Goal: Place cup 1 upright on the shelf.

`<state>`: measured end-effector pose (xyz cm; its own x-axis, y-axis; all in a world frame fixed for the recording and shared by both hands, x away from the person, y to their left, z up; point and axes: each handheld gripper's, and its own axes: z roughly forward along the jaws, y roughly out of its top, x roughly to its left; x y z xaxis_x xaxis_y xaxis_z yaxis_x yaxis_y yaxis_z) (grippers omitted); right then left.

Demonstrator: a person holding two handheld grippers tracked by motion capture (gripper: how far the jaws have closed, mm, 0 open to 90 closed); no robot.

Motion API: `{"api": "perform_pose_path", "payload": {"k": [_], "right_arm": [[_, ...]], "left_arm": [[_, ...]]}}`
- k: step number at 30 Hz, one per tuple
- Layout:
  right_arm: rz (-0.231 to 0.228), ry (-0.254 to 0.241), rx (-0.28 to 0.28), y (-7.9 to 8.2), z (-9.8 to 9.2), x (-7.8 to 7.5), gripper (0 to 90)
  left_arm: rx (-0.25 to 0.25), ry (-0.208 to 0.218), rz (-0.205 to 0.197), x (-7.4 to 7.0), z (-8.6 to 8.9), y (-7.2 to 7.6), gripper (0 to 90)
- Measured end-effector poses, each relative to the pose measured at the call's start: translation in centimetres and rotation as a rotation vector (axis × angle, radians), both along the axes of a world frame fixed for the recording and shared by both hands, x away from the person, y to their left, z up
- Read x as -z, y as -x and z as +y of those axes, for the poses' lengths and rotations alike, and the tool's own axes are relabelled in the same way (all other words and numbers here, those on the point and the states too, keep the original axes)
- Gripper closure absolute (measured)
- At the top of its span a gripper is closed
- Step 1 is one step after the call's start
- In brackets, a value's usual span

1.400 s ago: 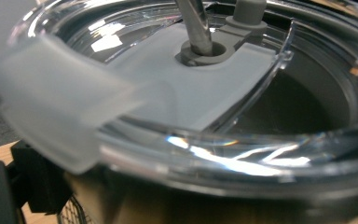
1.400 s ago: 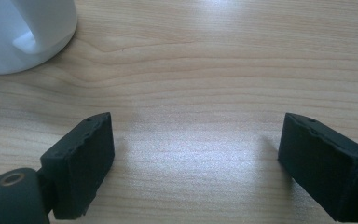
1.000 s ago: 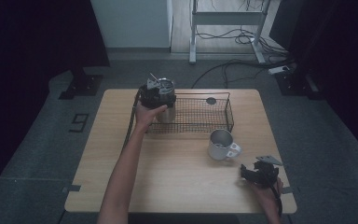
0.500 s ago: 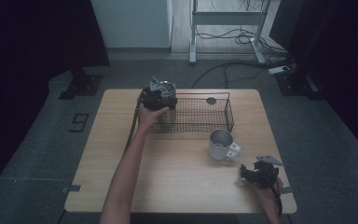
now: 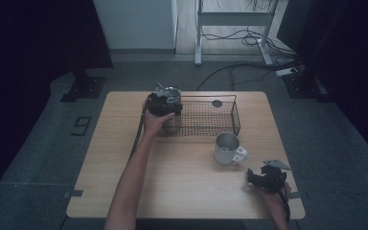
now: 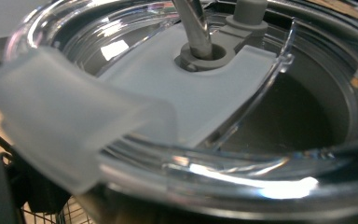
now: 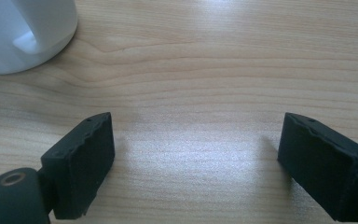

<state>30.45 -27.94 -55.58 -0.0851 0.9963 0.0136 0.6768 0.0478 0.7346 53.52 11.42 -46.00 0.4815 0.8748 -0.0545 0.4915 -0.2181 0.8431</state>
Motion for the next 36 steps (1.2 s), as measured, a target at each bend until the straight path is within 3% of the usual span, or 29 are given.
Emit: {"api": "perform_pose_path", "payload": {"k": [11, 17, 19, 31, 36], "right_arm": [[-0.001, 0.000, -0.001, 0.0, 0.0, 0.0, 11.1], [-0.002, 0.000, -0.004, 0.0, 0.0, 0.0, 11.5], [-0.002, 0.000, -0.003, 0.0, 0.0, 0.0, 11.5], [-0.002, 0.000, -0.003, 0.0, 0.0, 0.0, 11.6], [-0.002, -0.002, -0.003, 0.0, 0.0, 0.0, 11.6]], "left_arm": [[-0.006, 0.009, 0.003, 0.8, 0.0, 0.2, 3.9], [0.013, -0.010, -0.005, 1.0, 0.0, 0.7, 3.6], [0.025, -0.022, 0.002, 1.0, -0.1, 0.9, 3.0], [0.010, 0.033, -0.029, 0.0, 0.7, 2.0, 0.0], [0.008, 0.017, -0.046, -0.5, 0.9, 2.5, 0.0]]}}
